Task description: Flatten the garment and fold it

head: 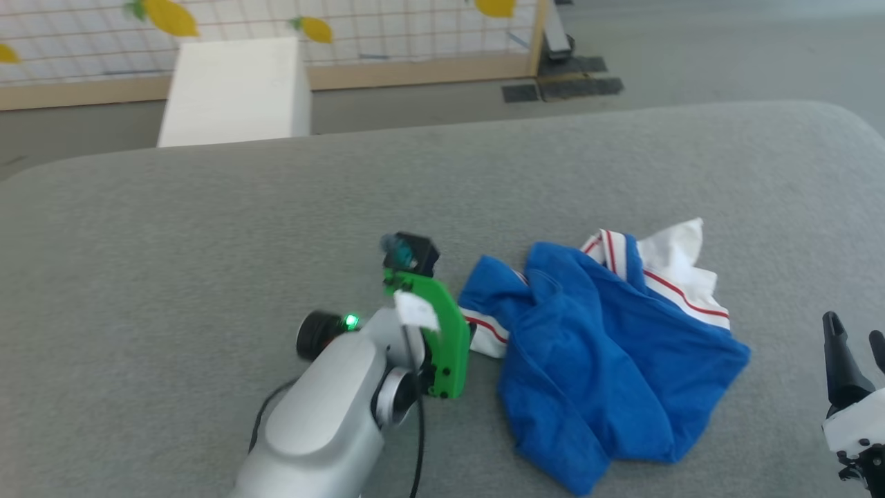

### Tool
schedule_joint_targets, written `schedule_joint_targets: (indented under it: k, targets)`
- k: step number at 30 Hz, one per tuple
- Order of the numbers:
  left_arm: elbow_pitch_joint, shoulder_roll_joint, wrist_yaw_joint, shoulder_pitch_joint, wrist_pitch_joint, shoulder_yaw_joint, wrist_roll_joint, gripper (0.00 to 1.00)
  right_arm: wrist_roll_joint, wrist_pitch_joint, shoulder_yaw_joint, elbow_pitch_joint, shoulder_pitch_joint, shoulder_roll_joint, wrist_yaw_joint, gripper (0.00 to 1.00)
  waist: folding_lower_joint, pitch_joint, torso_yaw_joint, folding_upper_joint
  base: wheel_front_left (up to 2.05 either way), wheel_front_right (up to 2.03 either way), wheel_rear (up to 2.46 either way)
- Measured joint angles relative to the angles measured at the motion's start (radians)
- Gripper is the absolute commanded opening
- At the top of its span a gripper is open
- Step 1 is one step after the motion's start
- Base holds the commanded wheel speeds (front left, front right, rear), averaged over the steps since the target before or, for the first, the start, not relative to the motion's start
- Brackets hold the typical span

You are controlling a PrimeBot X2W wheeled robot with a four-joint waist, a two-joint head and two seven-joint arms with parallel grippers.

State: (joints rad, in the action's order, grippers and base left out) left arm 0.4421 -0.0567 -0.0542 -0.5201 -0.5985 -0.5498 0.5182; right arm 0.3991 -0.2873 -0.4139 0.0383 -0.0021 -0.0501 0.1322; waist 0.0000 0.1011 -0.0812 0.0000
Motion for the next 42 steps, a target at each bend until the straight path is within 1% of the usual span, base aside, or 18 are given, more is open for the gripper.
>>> schedule_joint_targets:
  k: [6, 11, 12, 13, 14, 17, 20, 22, 26, 29, 31, 34, 37, 40, 42]
  targets:
    - [0.101, -0.007, -0.002, -0.092, -0.074, -0.082, -0.081, 1.0, 0.008, 0.026, 0.001, -0.037, -0.006, 0.0, 0.0, 1.0, 0.0, 0.04, -0.063, 0.0, 0.0, 0.0, 0.0]
    - [0.17, -0.021, -0.013, -0.105, -0.095, -0.1, -0.11, 1.0, 0.009, 0.043, 0.003, -0.053, -0.02, 0.0, 0.0, 1.0, 0.0, 0.07, -0.109, 0.0, 0.0, 0.0, 0.0]
    - [0.174, -0.021, -0.01, -0.11, -0.095, -0.1, -0.107, 0.75, 0.009, 0.048, 0.003, -0.056, -0.019, 0.0, 0.0, 1.0, 0.0, 0.077, -0.116, 0.0, 0.0, 0.0, 0.0]
    - [0.177, -0.02, -0.007, -0.114, -0.091, -0.1, -0.104, 0.35, 0.01, 0.051, 0.001, -0.058, -0.019, 0.0, 0.0, 1.0, 0.0, 0.084, -0.121, 0.0, 0.0, 0.0, 0.0]
    - [0.178, -0.021, 0.0, -0.116, -0.084, -0.099, -0.101, 0.0, 0.01, 0.052, -0.001, -0.06, -0.019, 0.0, 0.0, 1.0, 0.0, 0.089, -0.123, 0.0, 0.0, 0.0, 0.0]
    - [0.179, -0.014, 0.029, -0.117, -0.077, -0.094, -0.067, 0.0, 0.01, 0.053, -0.003, -0.07, -0.02, 0.0, 0.0, 1.0, 0.0, 0.099, -0.12, 0.0, 0.0, 0.0, 0.0]
    - [0.165, -0.007, 0.04, -0.117, -0.068, -0.081, -0.031, 0.0, 0.01, 0.055, -0.002, -0.073, -0.02, -0.001, 0.0, 1.0, 0.0, 0.101, -0.103, 0.0, 0.0, 0.0, 0.0]
    - [0.151, -0.004, 0.04, -0.114, -0.049, -0.066, -0.009, 0.0, 0.005, 0.054, -0.002, -0.074, -0.02, 0.0, 0.0, 1.0, 0.0001, 0.099, -0.087, 0.0, 0.0, 0.0, 0.0]
    - [0.071, -0.008, 0.018, -0.102, 0.02, 0.024, 0.059, 0.0, -0.007, 0.049, 0.005, -0.077, -0.023, 0.0, 0.0, 1.0, 0.0001, 0.084, -0.043, 0.0, 0.0, 0.0, 0.0]
    - [-0.016, -0.043, -0.015, -0.087, 0.047, 0.087, 0.088, 0.0, -0.014, 0.042, 0.013, -0.077, -0.024, 0.0, 0.0, 1.0, 0.0001, 0.066, -0.007, 0.0, 0.0, 0.0, 0.0]
    - [-0.073, -0.079, -0.047, -0.063, 0.052, 0.126, 0.094, 0.0, -0.018, 0.039, 0.019, -0.078, -0.024, 0.0, 0.0, 1.0, 0.0001, 0.055, 0.018, 0.0, 0.0, 0.0, 0.0]
    - [-0.151, -0.14, -0.111, 0.002, 0.055, 0.201, 0.118, 0.0, -0.025, 0.028, 0.038, -0.08, -0.026, 0.0, 0.0, 1.0, 0.0001, 0.038, 0.059, 0.0, 0.0, 0.0, 0.0]
    - [-0.189, -0.198, -0.177, 0.102, 0.044, 0.271, 0.144, 0.0, -0.026, 0.023, 0.07, -0.083, -0.037, 0.0, 0.0, 1.0, 0.0001, 0.025, 0.093, 0.0, 0.0, 0.0, 0.0]
    - [-0.203, -0.224, -0.237, 0.228, 0.039, 0.333, 0.173, 0.0, -0.026, 0.022, 0.094, -0.087, -0.047, 0.001, 0.0, 1.0, 0.0001, 0.014, 0.117, 0.0, 0.0, 0.0, 0.0]
    - [-0.206, -0.223, -0.251, 0.301, 0.035, 0.355, 0.209, 0.0, -0.031, 0.02, 0.101, -0.091, -0.047, 0.0, 0.0, 1.0, 0.0001, 0.011, 0.129, 0.0, 0.0, 0.0, 0.0]
